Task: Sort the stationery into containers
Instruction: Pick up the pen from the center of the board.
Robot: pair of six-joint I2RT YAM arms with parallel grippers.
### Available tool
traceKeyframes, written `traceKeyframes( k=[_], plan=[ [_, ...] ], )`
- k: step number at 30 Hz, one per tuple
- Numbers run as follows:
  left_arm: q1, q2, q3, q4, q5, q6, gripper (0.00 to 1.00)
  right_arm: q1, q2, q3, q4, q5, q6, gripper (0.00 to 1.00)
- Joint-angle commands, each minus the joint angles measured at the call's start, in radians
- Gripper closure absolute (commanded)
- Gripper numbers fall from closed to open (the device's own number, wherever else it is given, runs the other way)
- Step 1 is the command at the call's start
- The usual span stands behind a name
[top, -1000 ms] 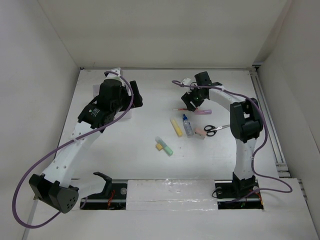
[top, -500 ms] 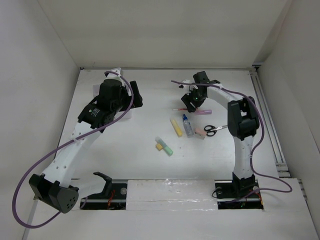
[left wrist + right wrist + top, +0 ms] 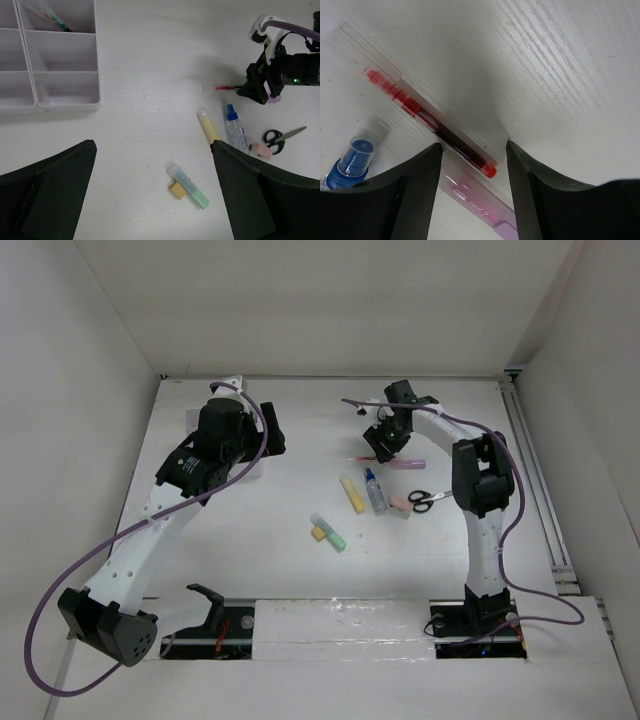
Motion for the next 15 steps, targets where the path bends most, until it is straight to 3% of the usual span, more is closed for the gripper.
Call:
traceKeyframes(
  k=[1, 8, 15],
  plan=[
    [0.005, -0.02, 0.04, 0.022, 0.01, 0.013, 0.0, 0.011, 0.02, 0.066, -0.041, 0.007, -0.001, 0.4],
    [0.005, -0.02, 0.049, 0.013, 0.01, 0.013, 0.0, 0.011, 0.05, 0.115, -0.095, -0.002, -0.001, 0.44],
    [0.005, -0.029, 0.059, 0.013, 0.01, 0.022, 0.0, 0.011, 0.073, 0.136, -0.138, -0.002, -0.001, 0.6]
  ],
)
